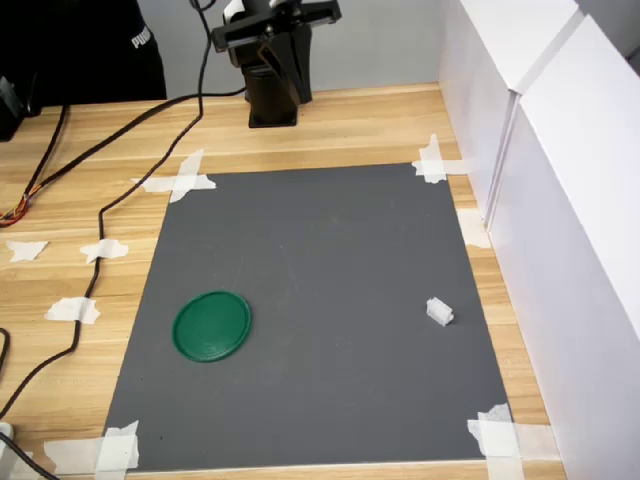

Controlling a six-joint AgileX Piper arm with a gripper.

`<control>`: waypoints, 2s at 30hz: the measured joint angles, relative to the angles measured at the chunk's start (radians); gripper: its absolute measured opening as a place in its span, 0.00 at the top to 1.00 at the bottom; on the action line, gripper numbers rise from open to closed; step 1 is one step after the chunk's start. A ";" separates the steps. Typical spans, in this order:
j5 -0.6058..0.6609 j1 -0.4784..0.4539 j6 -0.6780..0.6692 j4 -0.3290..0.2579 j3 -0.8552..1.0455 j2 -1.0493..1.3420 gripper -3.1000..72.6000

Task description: Grasp a white terminal and put it on the green lid.

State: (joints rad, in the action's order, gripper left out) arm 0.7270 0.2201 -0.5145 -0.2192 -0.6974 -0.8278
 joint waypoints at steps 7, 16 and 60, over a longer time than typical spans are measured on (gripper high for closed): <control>0.086 0.000 0.078 -0.043 -0.194 -0.176 0.98; 0.230 0.000 0.019 -0.047 -0.392 -0.375 0.87; 0.142 0.264 0.218 0.206 -0.740 -0.861 0.14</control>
State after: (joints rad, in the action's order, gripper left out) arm 0.8685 0.4843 -0.2965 -0.0136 -1.4373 -1.6891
